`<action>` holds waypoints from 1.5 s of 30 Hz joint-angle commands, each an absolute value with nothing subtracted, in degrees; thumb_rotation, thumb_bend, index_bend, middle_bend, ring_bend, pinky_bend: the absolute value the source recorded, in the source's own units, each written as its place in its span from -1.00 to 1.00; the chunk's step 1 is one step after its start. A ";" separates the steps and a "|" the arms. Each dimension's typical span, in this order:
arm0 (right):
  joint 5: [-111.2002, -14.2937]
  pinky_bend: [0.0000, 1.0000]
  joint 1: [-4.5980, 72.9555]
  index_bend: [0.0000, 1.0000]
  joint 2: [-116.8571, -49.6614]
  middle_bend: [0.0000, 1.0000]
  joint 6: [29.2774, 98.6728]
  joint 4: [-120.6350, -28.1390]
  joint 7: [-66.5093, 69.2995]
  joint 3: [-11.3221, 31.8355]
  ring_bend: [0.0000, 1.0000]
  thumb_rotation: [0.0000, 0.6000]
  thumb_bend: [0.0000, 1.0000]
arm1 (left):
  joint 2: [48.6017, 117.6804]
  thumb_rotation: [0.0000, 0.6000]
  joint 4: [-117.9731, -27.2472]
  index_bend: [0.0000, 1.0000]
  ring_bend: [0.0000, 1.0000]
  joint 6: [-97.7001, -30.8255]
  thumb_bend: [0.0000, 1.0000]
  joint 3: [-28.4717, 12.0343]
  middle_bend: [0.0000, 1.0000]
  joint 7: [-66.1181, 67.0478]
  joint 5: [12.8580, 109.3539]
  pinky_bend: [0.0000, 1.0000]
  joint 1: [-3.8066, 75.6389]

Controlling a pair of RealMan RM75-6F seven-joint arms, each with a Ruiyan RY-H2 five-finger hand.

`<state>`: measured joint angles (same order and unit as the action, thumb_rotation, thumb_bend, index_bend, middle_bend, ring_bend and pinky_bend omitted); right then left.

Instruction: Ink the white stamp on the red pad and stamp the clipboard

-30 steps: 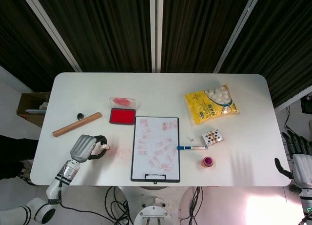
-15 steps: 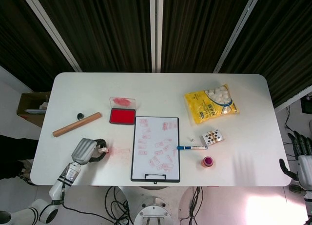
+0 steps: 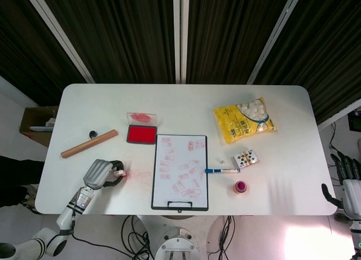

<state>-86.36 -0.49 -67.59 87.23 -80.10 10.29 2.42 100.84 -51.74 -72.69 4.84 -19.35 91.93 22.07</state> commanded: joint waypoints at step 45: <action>-86.25 -1.00 -0.94 -1.00 -67.07 -1.00 88.48 -79.62 11.57 3.11 -1.00 1.00 -0.40 | 77.90 -0.65 -64.72 -0.58 -0.80 -86.97 -0.71 0.19 -0.73 -10.79 89.44 -0.57 15.29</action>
<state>-86.08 -0.94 -67.08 88.42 -79.71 11.62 3.19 80.08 -63.39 -84.34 1.73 -12.46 90.26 16.70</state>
